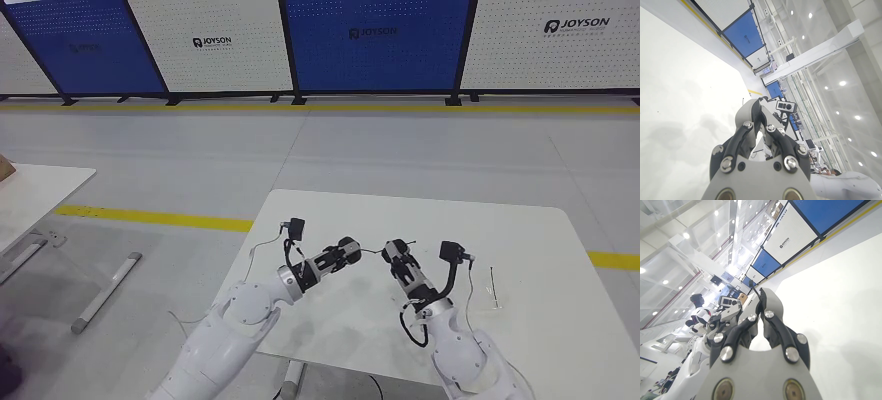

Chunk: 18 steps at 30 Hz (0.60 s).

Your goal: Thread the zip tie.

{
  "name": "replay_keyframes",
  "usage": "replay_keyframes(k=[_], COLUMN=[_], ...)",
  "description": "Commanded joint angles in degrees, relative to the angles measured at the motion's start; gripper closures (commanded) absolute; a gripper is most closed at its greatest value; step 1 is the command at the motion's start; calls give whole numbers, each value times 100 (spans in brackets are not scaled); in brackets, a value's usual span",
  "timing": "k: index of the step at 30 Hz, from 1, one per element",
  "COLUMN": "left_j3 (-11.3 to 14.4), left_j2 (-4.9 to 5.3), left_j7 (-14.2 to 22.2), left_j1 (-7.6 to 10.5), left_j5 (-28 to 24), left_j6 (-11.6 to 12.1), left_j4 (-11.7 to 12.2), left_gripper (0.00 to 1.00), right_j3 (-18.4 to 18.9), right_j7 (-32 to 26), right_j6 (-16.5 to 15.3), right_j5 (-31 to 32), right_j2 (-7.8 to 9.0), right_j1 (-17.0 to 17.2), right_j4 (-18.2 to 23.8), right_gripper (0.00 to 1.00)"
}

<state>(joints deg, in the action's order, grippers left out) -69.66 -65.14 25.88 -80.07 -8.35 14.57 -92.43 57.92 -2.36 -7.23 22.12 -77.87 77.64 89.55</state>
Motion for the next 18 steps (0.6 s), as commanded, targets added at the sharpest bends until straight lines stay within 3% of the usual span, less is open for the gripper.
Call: replay_keyframes(k=[1, 18], left_j3=[13, 56], left_j2=[1, 24], left_j7=[6, 40], left_j1=[0, 7], left_j5=[7, 105], left_j6=[7, -114], left_j4=[-13, -13], left_gripper=[100, 100], right_j3=[-6, 27], right_j7=[-31, -102], right_j6=[4, -41], right_j5=[25, 106], right_j2=[-5, -38], right_j1=[-10, -10], right_j4=[-4, -38], right_gripper=[100, 100])
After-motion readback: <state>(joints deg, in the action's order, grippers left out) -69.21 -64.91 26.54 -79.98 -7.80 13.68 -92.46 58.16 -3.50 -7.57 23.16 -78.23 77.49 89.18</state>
